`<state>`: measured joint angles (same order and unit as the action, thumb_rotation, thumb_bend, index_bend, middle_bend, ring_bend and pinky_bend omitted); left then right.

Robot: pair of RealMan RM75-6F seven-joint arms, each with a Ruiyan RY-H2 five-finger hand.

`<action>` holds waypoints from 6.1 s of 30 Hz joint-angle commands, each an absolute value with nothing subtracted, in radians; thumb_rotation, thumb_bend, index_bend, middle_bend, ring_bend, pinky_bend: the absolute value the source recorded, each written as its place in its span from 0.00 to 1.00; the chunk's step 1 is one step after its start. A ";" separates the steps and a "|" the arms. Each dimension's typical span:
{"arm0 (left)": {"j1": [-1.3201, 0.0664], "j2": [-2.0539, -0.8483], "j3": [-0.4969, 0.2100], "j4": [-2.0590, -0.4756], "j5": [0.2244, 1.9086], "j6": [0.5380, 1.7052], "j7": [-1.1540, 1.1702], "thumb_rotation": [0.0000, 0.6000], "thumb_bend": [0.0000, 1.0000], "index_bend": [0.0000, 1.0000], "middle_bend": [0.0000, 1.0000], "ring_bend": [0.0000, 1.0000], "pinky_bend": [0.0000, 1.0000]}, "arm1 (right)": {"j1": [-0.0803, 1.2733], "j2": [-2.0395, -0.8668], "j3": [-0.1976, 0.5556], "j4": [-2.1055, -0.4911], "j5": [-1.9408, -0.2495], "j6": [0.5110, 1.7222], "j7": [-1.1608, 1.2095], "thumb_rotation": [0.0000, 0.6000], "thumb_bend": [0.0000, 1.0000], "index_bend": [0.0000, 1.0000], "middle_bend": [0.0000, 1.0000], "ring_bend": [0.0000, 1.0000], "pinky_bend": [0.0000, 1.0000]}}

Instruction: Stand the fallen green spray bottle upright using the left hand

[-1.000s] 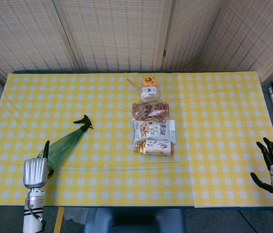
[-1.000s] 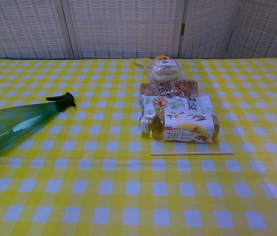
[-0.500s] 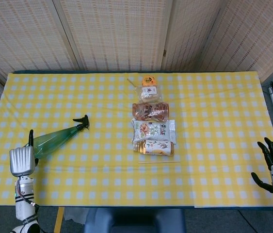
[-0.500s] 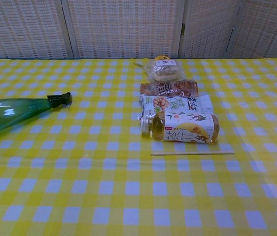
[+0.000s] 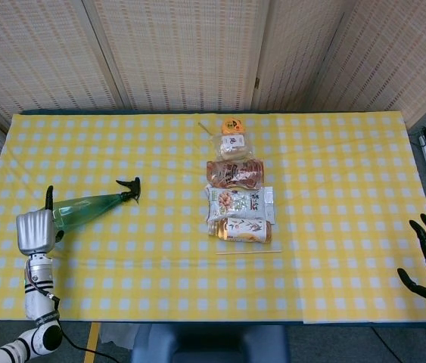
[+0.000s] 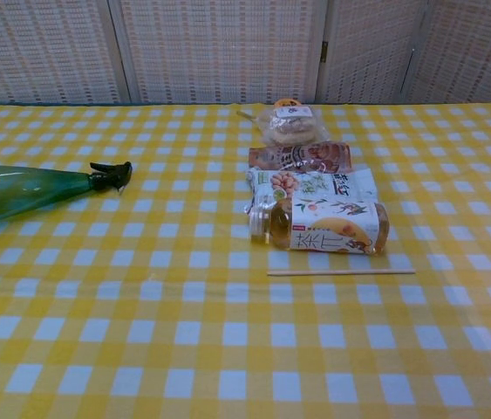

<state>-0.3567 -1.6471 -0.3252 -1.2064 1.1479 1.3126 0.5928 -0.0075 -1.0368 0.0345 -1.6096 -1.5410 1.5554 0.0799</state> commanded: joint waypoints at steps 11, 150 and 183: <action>-0.519 -1.576 -0.356 -1.746 0.866 1.185 0.751 1.00 0.15 0.26 1.00 1.00 1.00 | -0.011 -1.009 0.021 -1.606 -1.568 1.558 0.151 1.00 0.31 0.00 0.00 0.00 0.00; -0.491 -1.290 -0.495 -1.786 0.619 1.352 0.281 1.00 0.39 0.80 1.00 1.00 1.00 | -0.002 -0.966 0.018 -1.609 -1.553 1.521 0.256 1.00 0.31 0.00 0.00 0.00 0.00; -0.494 -1.256 -0.475 -1.797 0.618 1.326 0.234 1.00 0.16 0.35 1.00 1.00 1.00 | -0.005 -0.961 0.016 -1.617 -1.552 1.522 0.248 1.00 0.30 0.00 0.00 0.00 0.00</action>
<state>-0.4942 -1.2558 -0.4752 -1.7965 0.6181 1.3263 0.2341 -0.0054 -0.9614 0.0163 -1.6171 -1.5515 1.5217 0.2478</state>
